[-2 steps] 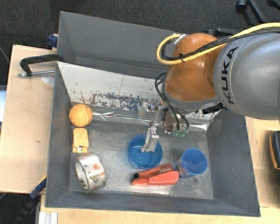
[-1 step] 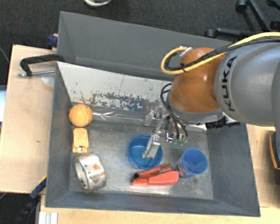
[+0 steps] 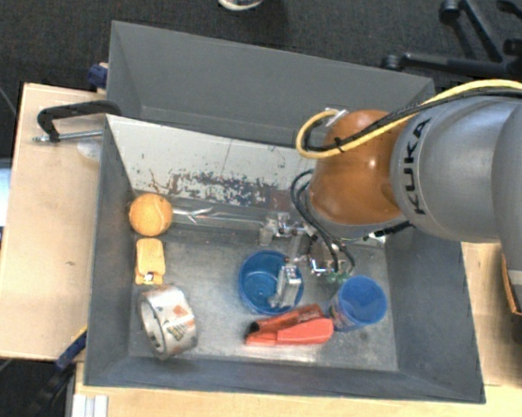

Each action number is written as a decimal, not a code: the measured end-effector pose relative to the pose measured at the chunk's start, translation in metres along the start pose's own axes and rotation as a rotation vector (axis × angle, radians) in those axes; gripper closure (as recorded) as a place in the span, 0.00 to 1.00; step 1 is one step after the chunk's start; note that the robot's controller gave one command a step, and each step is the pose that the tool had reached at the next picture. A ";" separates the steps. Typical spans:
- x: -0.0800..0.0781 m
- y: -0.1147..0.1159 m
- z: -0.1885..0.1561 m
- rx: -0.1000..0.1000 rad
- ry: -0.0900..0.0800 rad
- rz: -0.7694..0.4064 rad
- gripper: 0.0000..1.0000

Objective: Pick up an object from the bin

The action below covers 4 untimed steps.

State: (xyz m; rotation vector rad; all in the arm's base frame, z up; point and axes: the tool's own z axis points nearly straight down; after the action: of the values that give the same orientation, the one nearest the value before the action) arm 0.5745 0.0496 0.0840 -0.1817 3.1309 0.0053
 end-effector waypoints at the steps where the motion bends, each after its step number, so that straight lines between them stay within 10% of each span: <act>1: 0.002 0.008 0.013 -0.002 -0.003 0.251 1.00; 4: 0.004 0.008 -0.022 -0.002 0.003 0.251 1.00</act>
Offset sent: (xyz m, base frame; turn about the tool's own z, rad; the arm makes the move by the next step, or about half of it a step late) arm 0.0000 0.0000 0.0000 0.0000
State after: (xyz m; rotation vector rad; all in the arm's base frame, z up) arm 0.5695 0.0575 0.1064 0.2111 3.1323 0.0092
